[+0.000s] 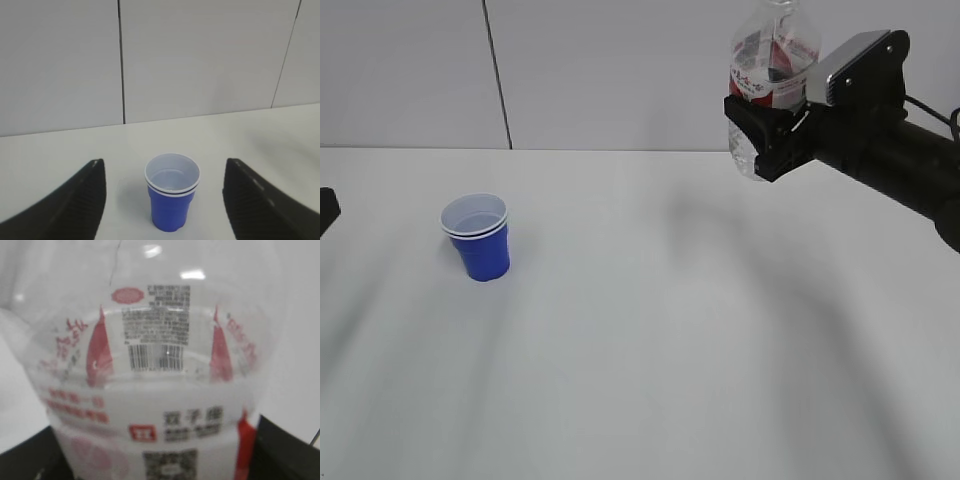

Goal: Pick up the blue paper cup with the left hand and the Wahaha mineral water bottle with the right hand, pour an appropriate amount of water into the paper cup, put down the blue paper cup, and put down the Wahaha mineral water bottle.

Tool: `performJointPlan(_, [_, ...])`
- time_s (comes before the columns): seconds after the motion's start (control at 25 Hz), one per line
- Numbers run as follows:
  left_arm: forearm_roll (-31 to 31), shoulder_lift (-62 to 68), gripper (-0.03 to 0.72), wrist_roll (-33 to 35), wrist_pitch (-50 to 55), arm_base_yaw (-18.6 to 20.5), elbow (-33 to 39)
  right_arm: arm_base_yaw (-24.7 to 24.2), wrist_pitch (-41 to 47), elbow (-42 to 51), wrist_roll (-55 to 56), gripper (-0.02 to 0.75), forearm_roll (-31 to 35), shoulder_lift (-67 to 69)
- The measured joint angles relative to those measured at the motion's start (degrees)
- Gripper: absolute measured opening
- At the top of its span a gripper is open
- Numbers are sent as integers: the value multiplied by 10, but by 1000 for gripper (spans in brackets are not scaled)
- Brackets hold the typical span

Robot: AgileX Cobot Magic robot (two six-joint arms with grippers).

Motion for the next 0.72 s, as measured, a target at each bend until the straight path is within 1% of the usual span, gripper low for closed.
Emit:
performJointPlan(0.16, [0,-77,552,-32,101,0,-8,0,0,0,0,484,1,0])
performJointPlan(0.28, [0,-133,552,-45,205,0,-34,0,0,0,0,484,4,0])
performJointPlan(0.44, [1,-208,552,-48,390,-1,-89,0,0,0,15,484,7,0])
performJointPlan(0.52, [21,-243,552,-48,479,-1,-122,0,0,0,26,484,7,0])
performJointPlan(0.64, [63,-285,552,-48,575,-1,-153,0,0,0,36,484,7,0])
performJointPlan(0.72, [76,-312,552,-48,622,-1,-166,0,-1,0,39,484,8,0])
